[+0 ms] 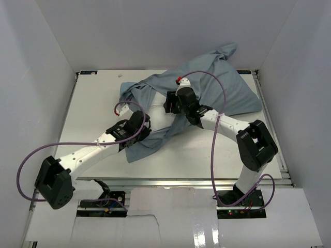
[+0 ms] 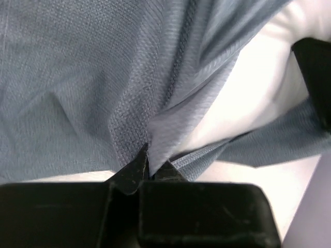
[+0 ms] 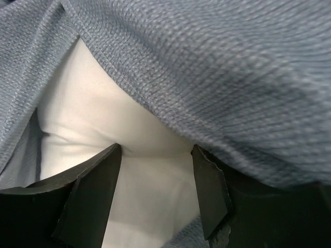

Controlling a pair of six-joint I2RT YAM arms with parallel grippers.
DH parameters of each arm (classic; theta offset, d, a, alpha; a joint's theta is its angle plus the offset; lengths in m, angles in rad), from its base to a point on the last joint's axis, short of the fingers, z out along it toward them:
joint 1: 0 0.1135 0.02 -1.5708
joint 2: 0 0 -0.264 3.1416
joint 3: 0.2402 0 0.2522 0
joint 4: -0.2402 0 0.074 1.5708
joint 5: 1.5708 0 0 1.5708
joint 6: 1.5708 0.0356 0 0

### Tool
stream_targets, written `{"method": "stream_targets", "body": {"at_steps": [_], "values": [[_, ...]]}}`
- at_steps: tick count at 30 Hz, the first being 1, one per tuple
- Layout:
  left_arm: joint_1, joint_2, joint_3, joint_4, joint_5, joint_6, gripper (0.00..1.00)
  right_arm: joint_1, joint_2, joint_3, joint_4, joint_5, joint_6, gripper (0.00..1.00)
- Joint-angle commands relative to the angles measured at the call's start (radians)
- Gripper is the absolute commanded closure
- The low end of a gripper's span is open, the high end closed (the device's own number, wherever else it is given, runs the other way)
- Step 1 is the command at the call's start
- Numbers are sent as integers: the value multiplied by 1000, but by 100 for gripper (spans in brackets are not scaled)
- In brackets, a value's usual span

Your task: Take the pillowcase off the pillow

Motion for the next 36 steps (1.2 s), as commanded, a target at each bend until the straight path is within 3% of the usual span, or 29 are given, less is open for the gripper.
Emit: {"method": "stream_targets", "body": {"at_steps": [1,7,11,14,16,25,29,36], "values": [[4,-135,-80,-52,-52,33,100,-70,33,41,-69,71,-25,36],[4,-130,-243,-35,-130,-18,100,-94,63,96,-100,66,-44,36],[4,-24,-233,-40,-156,-68,100,-94,64,106,-109,36,-70,36],[4,-12,-221,17,-115,-19,100,-89,21,77,-77,-54,-121,34],[4,-49,-247,126,-55,71,100,-63,-53,15,-25,-70,-147,32],[9,-311,-433,388,19,163,100,104,-242,-129,54,-66,-202,16],[14,-351,-470,407,18,156,100,221,-237,-123,48,5,-206,7],[15,-380,-499,416,47,150,100,331,-144,-99,83,100,-189,7]]}}
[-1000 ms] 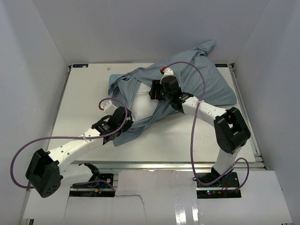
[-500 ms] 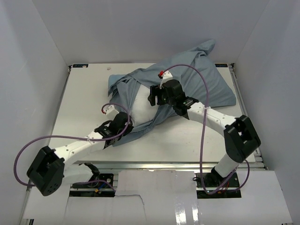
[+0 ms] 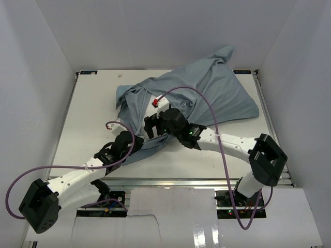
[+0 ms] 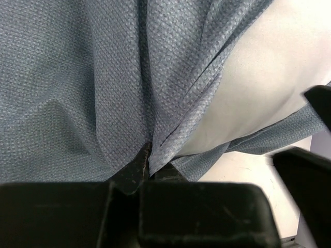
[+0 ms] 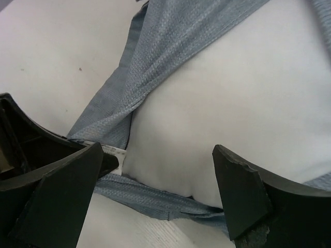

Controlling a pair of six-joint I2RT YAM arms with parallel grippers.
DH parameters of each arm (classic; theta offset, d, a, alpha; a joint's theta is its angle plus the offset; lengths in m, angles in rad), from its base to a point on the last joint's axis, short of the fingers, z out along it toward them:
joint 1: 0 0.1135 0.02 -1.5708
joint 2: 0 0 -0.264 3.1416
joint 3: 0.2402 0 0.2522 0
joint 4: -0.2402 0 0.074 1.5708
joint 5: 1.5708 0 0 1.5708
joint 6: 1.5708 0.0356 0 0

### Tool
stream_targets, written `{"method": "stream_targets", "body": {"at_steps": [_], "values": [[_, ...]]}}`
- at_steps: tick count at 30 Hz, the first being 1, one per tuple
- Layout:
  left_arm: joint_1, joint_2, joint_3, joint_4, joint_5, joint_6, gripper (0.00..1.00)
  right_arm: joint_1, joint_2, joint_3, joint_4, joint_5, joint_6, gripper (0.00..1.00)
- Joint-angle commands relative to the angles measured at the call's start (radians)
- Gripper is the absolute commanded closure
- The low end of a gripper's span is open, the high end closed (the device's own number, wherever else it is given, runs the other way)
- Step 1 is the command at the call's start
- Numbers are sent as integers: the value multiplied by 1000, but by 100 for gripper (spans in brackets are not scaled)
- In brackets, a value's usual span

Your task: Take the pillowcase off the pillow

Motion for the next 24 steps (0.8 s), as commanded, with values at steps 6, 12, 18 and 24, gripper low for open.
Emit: {"method": "stream_targets", "body": {"at_steps": [6,12,18,24], "values": [[7,-92,-13,-44,-19,14,100,67,170,0,88,180,32,5],[7,-136,-9,-80,-52,3,100,70,331,90,35,261,23,4],[7,-144,11,-110,-64,-9,100,69,426,159,-16,350,74,50],[7,-184,8,-138,-114,-22,100,37,371,167,-27,331,59,92]]}}
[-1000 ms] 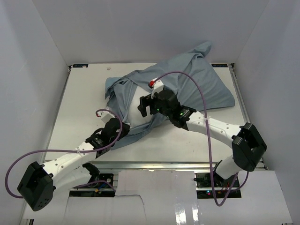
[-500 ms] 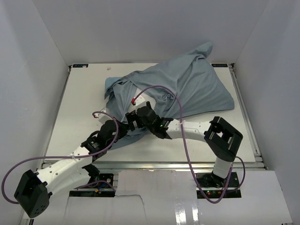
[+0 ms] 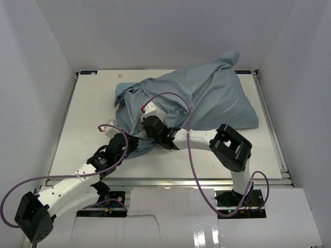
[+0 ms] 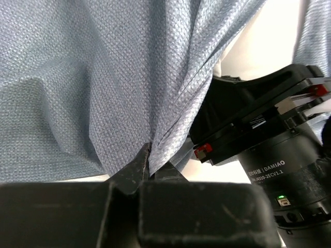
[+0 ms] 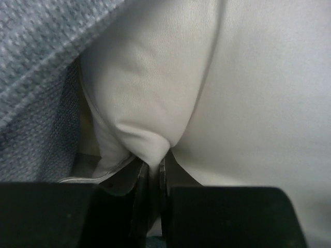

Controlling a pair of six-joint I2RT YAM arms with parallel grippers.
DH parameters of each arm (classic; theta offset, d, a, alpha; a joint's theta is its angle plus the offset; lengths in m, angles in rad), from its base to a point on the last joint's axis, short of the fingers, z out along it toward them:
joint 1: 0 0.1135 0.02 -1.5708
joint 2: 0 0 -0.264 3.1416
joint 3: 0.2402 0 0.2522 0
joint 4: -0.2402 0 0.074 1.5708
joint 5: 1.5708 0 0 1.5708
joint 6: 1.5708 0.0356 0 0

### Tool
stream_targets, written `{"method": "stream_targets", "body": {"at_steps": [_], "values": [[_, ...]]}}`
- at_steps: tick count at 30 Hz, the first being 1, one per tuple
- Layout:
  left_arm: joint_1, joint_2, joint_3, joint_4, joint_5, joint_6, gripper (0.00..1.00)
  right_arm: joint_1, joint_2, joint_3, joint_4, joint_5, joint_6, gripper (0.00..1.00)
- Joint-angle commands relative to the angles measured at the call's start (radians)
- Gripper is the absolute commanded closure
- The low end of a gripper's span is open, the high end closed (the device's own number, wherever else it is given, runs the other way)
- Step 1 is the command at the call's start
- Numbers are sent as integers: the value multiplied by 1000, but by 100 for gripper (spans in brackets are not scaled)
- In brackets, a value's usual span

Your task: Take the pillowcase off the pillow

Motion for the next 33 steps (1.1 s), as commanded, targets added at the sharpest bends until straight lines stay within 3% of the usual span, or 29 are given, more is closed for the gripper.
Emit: {"method": "stream_targets", "body": {"at_steps": [1,8,13,17,21,27,31,33], "values": [[3,-40,18,-43,-66,-4,100,-45,-40,6,-83,-12,-8,92],[15,98,63,-17,-126,48,100,-144,-325,20,-75,-250,-70,92],[61,135,18,141,34,133,100,-244,-450,55,-162,-316,-108,92],[165,189,13,204,119,147,100,-289,-526,30,-210,-411,-129,92],[283,311,84,244,211,154,100,-290,-667,-105,-197,-501,-131,92],[371,486,204,220,202,159,100,-292,-845,-316,-181,-508,-142,92],[440,493,179,348,379,177,100,-292,-922,-375,-196,-538,-154,92],[441,449,167,448,615,281,67,-290,-925,-376,-215,-515,-169,92]]}}
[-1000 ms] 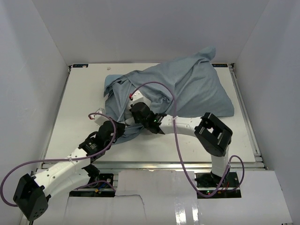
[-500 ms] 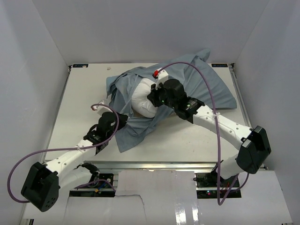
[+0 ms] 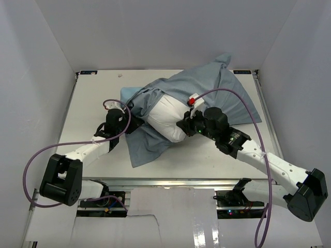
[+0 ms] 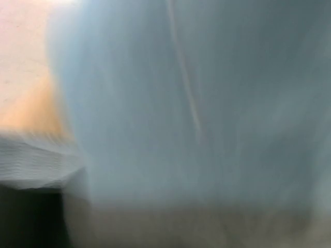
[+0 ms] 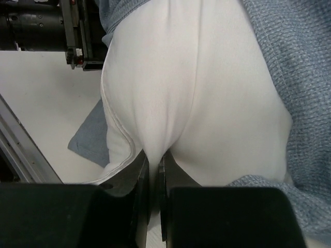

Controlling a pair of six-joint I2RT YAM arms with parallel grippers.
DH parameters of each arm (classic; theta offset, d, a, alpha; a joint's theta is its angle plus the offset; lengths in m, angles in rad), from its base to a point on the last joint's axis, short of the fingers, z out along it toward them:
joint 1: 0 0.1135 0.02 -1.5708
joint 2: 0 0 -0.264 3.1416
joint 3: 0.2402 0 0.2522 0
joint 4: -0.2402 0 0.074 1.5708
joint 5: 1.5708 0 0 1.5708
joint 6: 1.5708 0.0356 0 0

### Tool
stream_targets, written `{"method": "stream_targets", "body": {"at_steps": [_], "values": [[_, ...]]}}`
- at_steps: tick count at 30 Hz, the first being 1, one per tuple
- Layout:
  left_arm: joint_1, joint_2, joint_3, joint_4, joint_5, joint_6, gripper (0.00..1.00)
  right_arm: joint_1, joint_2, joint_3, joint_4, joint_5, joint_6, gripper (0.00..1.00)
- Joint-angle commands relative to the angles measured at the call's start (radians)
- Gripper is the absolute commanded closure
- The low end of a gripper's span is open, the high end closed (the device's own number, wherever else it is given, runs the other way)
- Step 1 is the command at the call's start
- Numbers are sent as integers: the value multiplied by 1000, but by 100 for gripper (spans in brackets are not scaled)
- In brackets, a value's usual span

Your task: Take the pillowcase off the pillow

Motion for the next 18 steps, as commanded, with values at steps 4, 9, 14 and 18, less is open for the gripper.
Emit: {"method": "stream_targets", "body": {"at_steps": [4,9,14,18], "values": [[48,-209,-28,149,364,200,16,-33,-59,43,5,90,-62,92],[39,-352,63,-111,201,229,6,-71,-41,105,-1,85,-64,92],[38,-332,110,-186,158,249,4,-86,-41,138,-4,62,-49,92],[38,-289,78,-206,174,239,2,-97,-45,165,-12,81,-52,92]]}}
